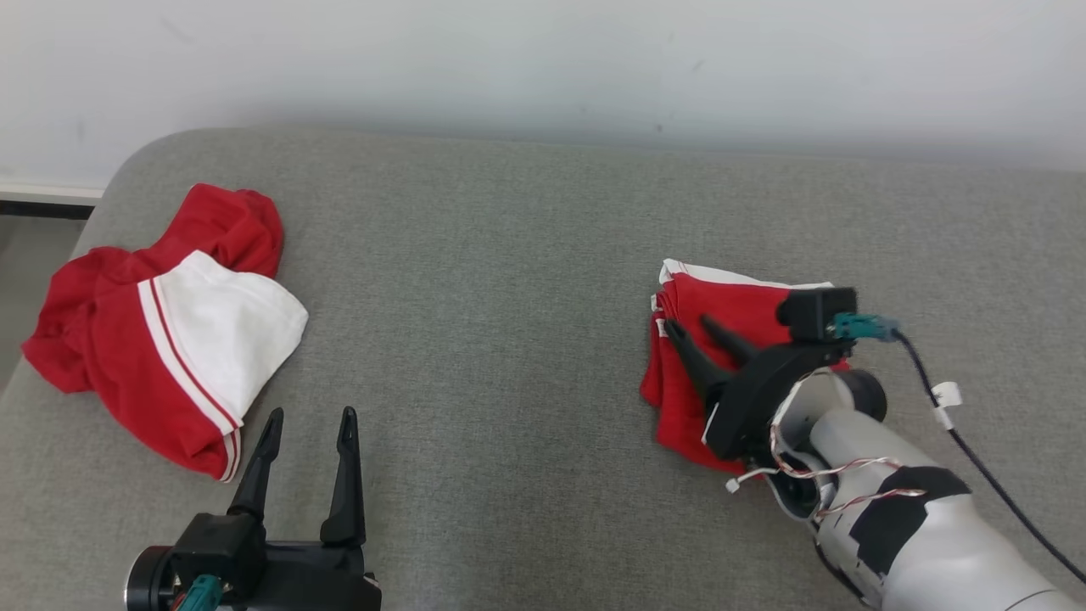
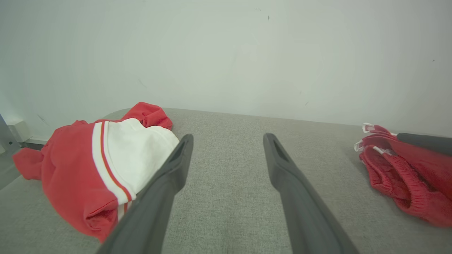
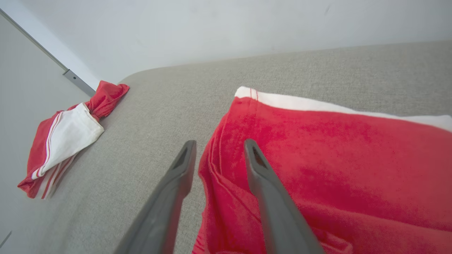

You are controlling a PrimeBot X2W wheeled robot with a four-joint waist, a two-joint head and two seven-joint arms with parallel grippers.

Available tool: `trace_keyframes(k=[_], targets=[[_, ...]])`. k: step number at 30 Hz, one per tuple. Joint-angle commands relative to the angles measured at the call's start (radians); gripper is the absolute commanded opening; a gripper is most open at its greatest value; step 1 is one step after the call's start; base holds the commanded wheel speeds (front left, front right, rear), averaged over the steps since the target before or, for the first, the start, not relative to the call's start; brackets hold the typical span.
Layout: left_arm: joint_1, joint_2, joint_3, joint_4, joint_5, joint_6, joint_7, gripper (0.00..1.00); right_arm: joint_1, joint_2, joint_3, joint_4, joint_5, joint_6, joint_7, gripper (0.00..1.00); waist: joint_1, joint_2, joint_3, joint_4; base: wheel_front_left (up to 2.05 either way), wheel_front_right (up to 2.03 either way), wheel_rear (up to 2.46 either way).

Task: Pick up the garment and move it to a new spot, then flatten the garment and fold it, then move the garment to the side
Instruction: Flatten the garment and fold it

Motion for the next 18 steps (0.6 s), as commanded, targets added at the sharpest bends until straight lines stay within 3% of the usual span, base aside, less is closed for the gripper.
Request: trace_keyframes(k=[1,9,17,18], targets=[[-0.008,-0.001,0.004,0.000,0.001,0.001,-0.003,1.00,-0.012,-0.014,-0.008,-0.004,-0.005,-0.002,-0.024,1.00,0.0000,0.0000,-0.001,-0.009,0.00,0.00,0.00],[0.009,-0.001,0.025,-0.009,0.016,-0.004,-0.003,1.00,-0.019,-0.117,-0.082,-0.041,-0.010,-0.002,-0.164,1.00,0.0000,0.0000,-0.008,-0.045,0.00,0.00,0.00],[0.014,-0.001,0.041,-0.022,0.026,-0.012,-0.003,1.00,0.061,-0.234,-0.191,-0.048,-0.072,-0.002,-0.195,1.00,0.0000,0.0000,0.001,-0.053,0.00,0.00,0.00],[0.013,-0.001,0.042,-0.023,0.029,-0.013,-0.003,1.00,0.074,-0.242,-0.204,-0.051,-0.089,-0.002,-0.195,0.80,0.0000,0.0000,0.003,-0.052,0.00,0.00,0.00]])
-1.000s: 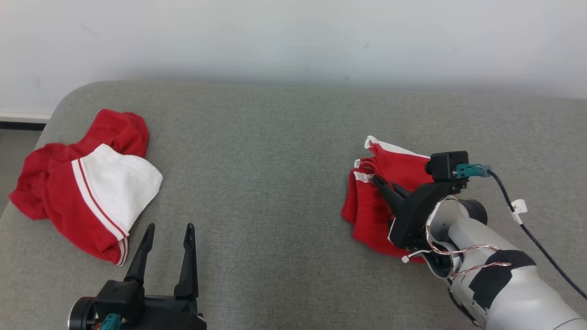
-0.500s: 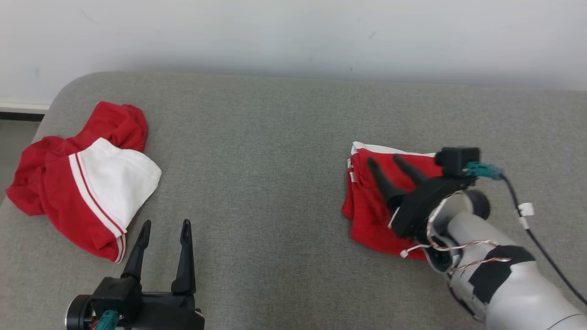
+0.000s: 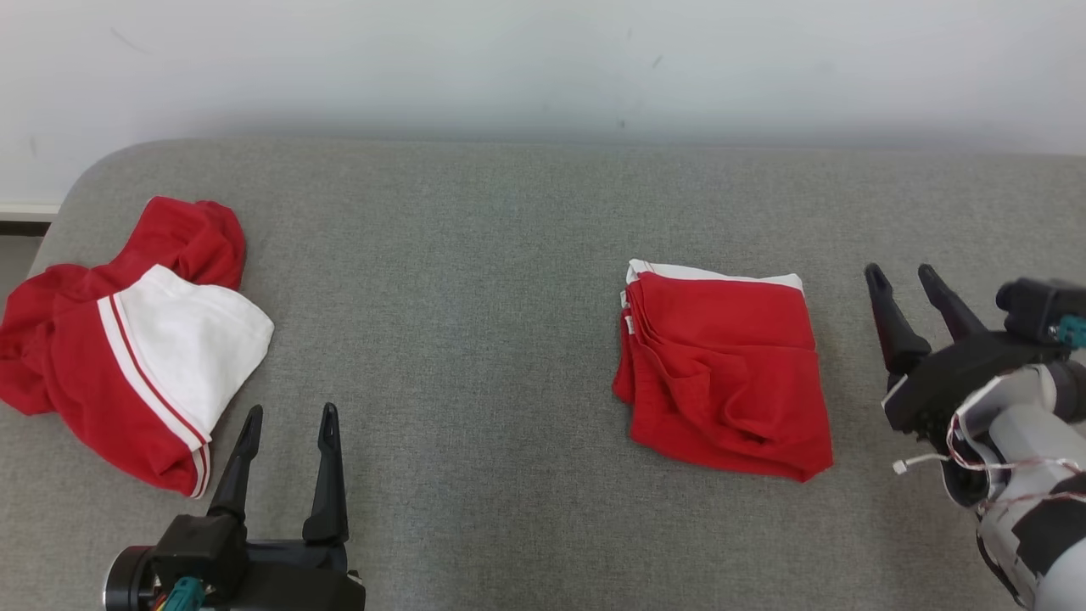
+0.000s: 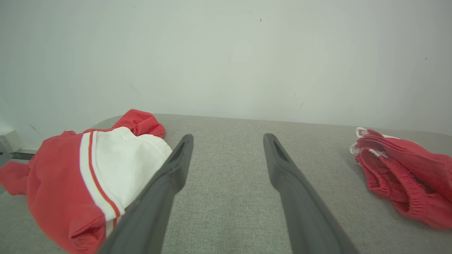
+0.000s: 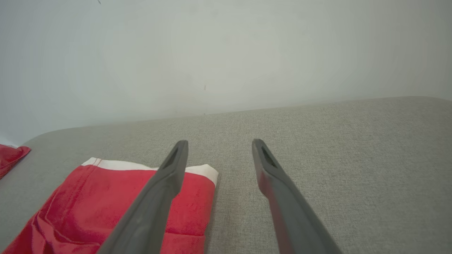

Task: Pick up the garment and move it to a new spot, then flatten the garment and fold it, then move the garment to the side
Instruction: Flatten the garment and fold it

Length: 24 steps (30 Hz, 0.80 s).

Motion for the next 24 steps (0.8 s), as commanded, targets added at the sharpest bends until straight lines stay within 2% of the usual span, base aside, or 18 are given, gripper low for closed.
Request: trace_keyframes(k=[1,2,10,15,24], targets=[[0.007,-0.001,0.003,-0.004,0.008,-0.005,-0.003,1.00,0.027,-0.004,-0.015,-0.006,-0.019,-0.002,-0.004,0.39,0.0000,0.0000,0.004,0.002,0.00,0.00,0.00],[0.005,-0.001,0.005,-0.004,0.010,-0.007,-0.003,1.00,0.044,-0.003,-0.022,-0.007,-0.031,-0.002,-0.004,0.00,0.0000,0.0000,0.006,0.003,0.00,0.00,0.00],[-0.005,-0.001,0.002,0.005,0.015,-0.013,-0.003,1.00,0.102,0.050,-0.066,-0.023,-0.143,-0.002,-0.005,0.00,0.0000,0.0000,0.011,0.019,0.00,0.00,0.00],[-0.010,-0.001,-0.007,0.010,0.011,-0.014,-0.003,1.00,0.115,0.098,-0.045,0.002,-0.198,-0.002,-0.005,0.00,0.0000,0.0000,0.012,0.042,0.00,0.00,0.00],[-0.013,-0.001,-0.014,0.017,0.005,-0.012,-0.003,1.00,0.144,0.160,-0.029,0.041,-0.198,-0.002,-0.005,0.00,0.0000,0.0000,0.013,0.073,0.00,0.00,0.00]])
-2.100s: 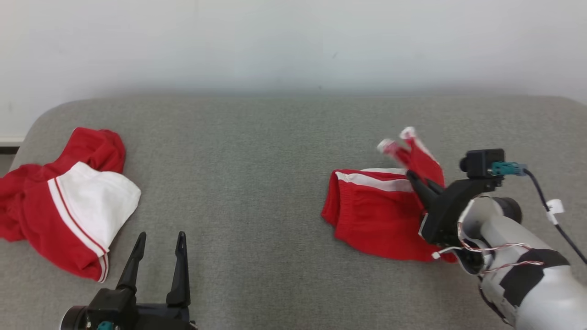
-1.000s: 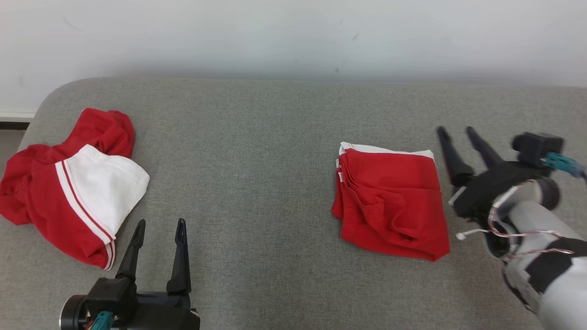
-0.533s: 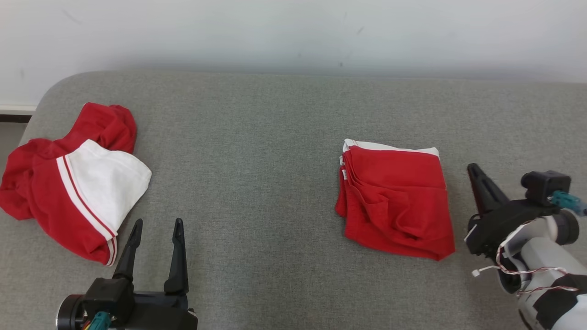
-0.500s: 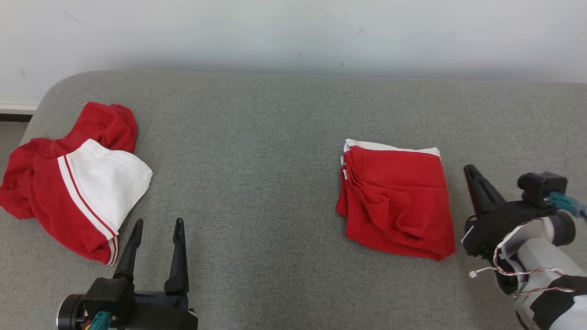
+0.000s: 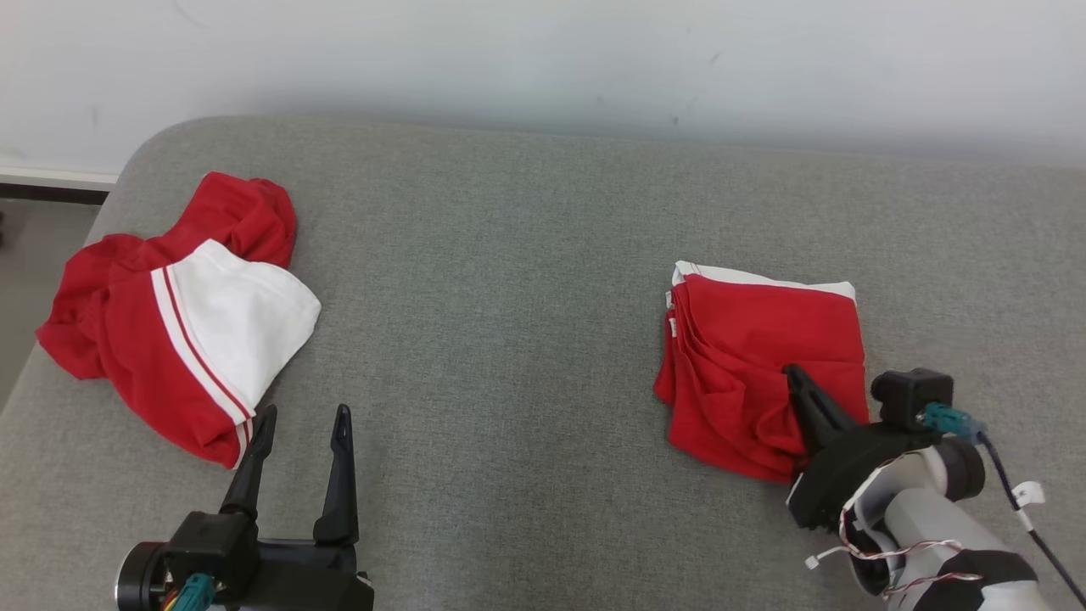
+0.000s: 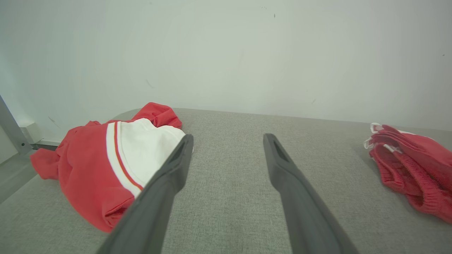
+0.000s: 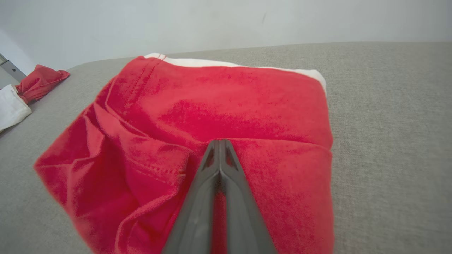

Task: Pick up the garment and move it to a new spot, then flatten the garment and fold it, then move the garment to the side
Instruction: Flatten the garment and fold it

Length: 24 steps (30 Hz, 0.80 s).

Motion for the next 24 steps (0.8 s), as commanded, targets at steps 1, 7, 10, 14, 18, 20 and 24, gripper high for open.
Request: trace_keyframes(k=[1,7,10,14,18,20,24], targets=[[-0.005,-0.001,0.000,0.002,0.002,0.001,-0.003,1.00,0.014,0.005,0.002,0.002,0.000,-0.002,-0.004,0.00,0.0000,0.0000,-0.001,0.003,0.00,0.00,0.00],[-0.004,-0.001,-0.001,0.006,0.001,0.002,-0.003,1.00,0.040,0.054,0.019,-0.039,-0.010,-0.002,-0.004,0.00,0.0000,0.0000,-0.006,0.010,0.00,0.00,0.00],[0.000,-0.001,0.000,0.005,-0.001,0.004,-0.003,1.00,0.065,0.076,0.037,-0.080,-0.024,-0.002,-0.004,0.00,0.0000,0.0000,-0.009,0.011,0.00,0.00,0.00],[0.004,-0.001,-0.002,0.003,-0.006,0.004,-0.003,1.00,0.094,0.105,0.048,-0.124,-0.040,-0.002,-0.004,0.00,0.0000,0.0000,-0.009,0.009,0.00,0.00,0.00],[0.004,-0.001,-0.003,0.004,-0.008,0.006,-0.003,1.00,0.109,0.120,0.041,-0.153,-0.059,-0.002,-0.003,0.00,0.0000,0.0000,-0.008,0.004,0.00,0.00,0.00],[0.006,-0.001,0.003,0.003,-0.008,0.008,-0.003,1.00,0.114,0.120,0.026,-0.176,-0.070,-0.002,-0.003,0.00,0.0000,0.0000,-0.010,-0.004,0.00,0.00,0.00],[0.013,-0.001,0.015,0.001,0.002,0.008,-0.003,1.00,0.129,0.104,-0.048,-0.246,-0.101,-0.002,-0.003,0.00,0.0000,0.0000,-0.017,-0.027,0.00,0.00,0.00]])
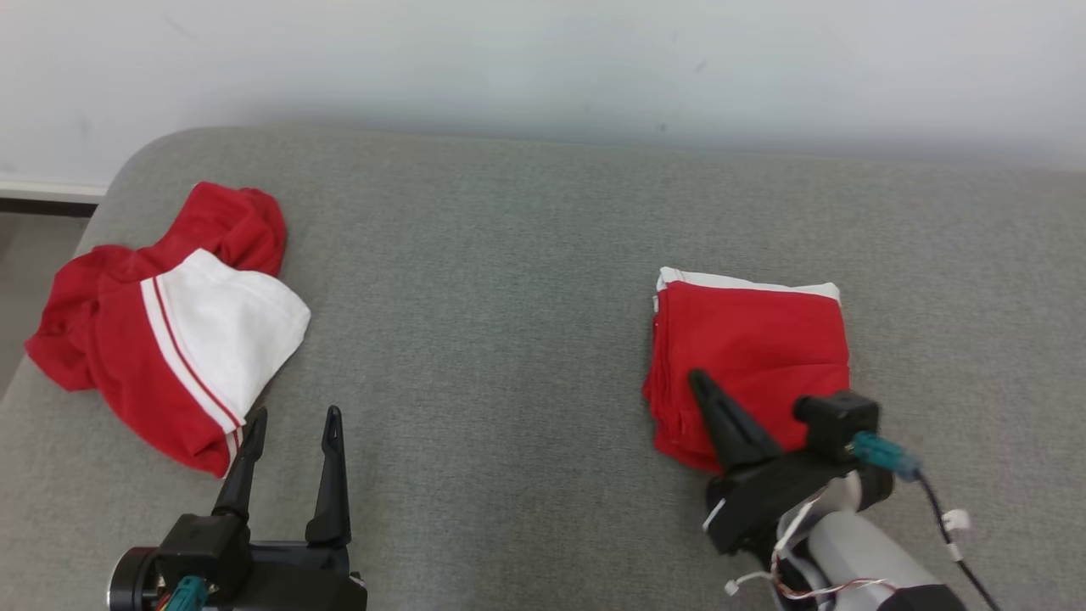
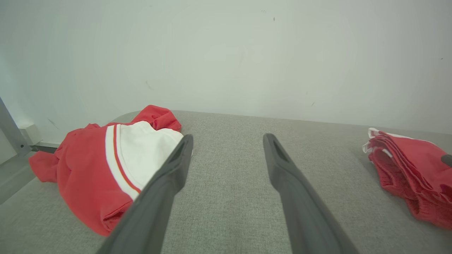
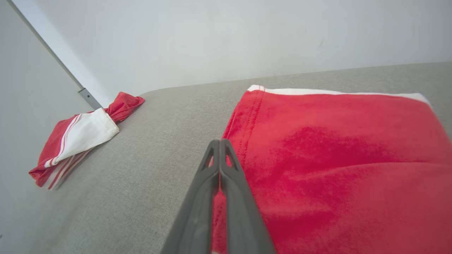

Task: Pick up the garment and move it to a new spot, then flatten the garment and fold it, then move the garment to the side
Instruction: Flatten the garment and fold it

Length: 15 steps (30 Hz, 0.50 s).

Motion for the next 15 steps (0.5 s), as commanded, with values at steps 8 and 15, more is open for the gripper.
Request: trace_keyframes(k=[8,15], targets=[[0.028,-0.001,0.023,-0.005,0.020,-0.004,-0.003,1.00,0.096,-0.029,-0.221,-0.168,-0.112,-0.002,-0.001,0.00,0.0000,0.0000,-0.033,-0.080,0.00,0.00,0.00],[0.039,-0.001,0.032,-0.010,0.028,-0.004,-0.003,1.00,0.186,-0.034,-0.349,-0.260,-0.192,-0.002,-0.001,0.00,0.0000,0.0000,-0.051,-0.125,0.00,0.00,0.00]])
